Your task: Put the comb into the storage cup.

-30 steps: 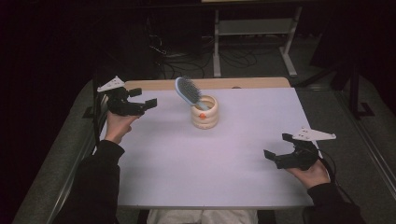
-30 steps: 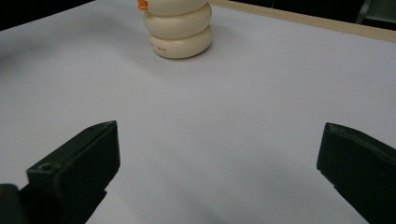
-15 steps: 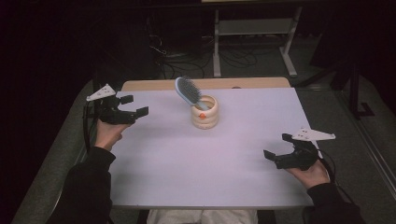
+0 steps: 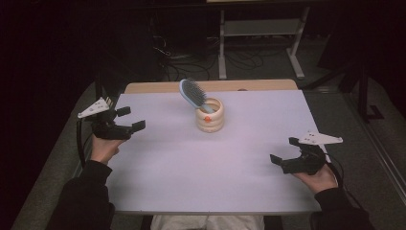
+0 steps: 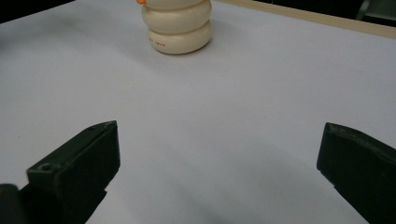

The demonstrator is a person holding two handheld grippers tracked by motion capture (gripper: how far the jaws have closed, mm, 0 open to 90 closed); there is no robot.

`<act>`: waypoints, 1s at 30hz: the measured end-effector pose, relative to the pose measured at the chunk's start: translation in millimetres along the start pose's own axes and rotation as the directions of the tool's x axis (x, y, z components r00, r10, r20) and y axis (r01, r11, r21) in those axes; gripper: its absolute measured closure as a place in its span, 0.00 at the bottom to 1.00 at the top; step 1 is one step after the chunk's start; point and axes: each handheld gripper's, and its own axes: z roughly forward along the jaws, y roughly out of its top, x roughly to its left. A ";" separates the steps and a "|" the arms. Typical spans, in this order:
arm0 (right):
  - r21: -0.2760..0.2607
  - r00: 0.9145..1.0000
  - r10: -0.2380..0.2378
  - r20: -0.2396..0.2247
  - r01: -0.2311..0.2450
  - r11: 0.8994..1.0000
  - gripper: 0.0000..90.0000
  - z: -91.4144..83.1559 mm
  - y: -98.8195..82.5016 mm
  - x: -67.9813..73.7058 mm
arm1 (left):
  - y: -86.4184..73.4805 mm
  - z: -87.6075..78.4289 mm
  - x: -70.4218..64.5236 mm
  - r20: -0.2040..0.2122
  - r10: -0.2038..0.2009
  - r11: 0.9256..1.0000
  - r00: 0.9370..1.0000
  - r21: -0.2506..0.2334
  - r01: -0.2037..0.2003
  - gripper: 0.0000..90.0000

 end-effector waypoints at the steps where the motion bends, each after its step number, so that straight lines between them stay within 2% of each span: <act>1: 0.004 1.000 0.000 0.000 0.000 1.000 0.00 0.3 -0.1 0.0 | -2.0 -2.1 -0.2 -0.003 0.000 1.000 1.000 0.001 0.000 0.00; 14: -0.004 1.000 0.002 0.005 -0.002 1.000 0.00 -1.4 0.0 -0.3 | -33.3 -28.1 7.6 -0.038 -0.021 1.000 0.999 -0.019 0.020 0.00; 21: -0.013 1.000 0.007 0.007 -0.007 1.000 0.00 -2.7 -0.1 -0.2 | -52.1 -45.3 7.6 -0.031 -0.029 0.998 0.999 -0.054 0.027 0.00; 30: -0.023 1.000 0.021 0.015 -0.020 1.000 0.00 -4.4 -0.2 -1.1 | -70.5 -66.0 7.0 -0.068 -0.057 0.994 0.996 -0.096 0.050 0.00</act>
